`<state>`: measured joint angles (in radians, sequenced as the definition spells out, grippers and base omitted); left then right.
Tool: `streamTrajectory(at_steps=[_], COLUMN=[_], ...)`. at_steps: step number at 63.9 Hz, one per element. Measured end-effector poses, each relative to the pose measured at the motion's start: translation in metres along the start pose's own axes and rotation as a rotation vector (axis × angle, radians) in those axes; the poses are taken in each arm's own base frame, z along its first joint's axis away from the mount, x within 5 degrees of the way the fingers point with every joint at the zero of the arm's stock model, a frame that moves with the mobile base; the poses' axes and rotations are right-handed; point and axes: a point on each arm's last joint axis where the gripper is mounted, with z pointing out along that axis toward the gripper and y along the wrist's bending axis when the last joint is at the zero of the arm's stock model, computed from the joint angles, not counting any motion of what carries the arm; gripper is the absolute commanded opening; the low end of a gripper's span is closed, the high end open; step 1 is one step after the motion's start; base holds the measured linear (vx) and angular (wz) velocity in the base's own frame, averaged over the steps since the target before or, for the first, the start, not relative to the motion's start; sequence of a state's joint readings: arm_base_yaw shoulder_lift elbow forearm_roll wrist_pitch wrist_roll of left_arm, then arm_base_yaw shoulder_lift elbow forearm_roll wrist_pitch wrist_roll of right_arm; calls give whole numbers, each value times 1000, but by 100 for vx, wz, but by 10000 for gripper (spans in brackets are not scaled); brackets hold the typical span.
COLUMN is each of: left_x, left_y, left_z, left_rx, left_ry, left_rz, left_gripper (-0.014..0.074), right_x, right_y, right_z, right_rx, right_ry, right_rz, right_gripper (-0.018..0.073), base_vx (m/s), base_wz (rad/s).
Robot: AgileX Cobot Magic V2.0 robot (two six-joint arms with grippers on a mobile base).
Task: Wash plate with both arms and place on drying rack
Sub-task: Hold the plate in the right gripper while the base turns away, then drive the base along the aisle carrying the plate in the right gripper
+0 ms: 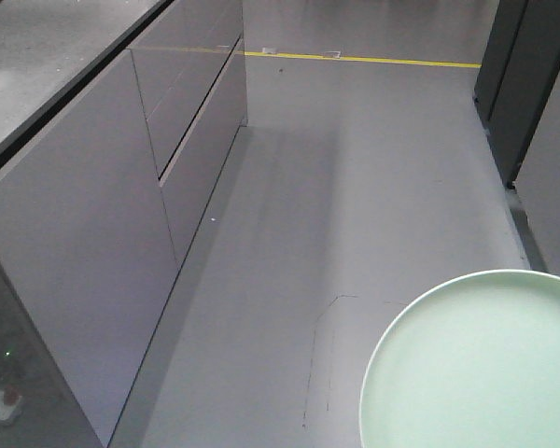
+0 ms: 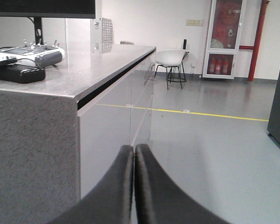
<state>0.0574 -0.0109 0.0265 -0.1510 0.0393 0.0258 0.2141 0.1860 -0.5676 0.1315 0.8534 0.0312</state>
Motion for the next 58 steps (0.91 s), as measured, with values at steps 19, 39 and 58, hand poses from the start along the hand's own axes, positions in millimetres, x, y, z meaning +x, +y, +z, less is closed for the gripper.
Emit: streamTrajectory(at_steps=[19,39,58], left_x=[0,0,0], left_y=[0,0,0], left_z=[0,0,0], left_rx=[0,0,0], left_ry=[0,0,0], left_rz=[0,0,0], left_gripper=[-6,-6,-6], right_x=[0,0,0], right_y=[0,0,0], right_z=[0,0,0], right_rx=[0,0,0], right_ry=[0,0,0], right_rz=[0,0,0], right_gripper=[-2,-2,-2], base_vx=[27,27,27], base_wz=[-8,-15,-16])
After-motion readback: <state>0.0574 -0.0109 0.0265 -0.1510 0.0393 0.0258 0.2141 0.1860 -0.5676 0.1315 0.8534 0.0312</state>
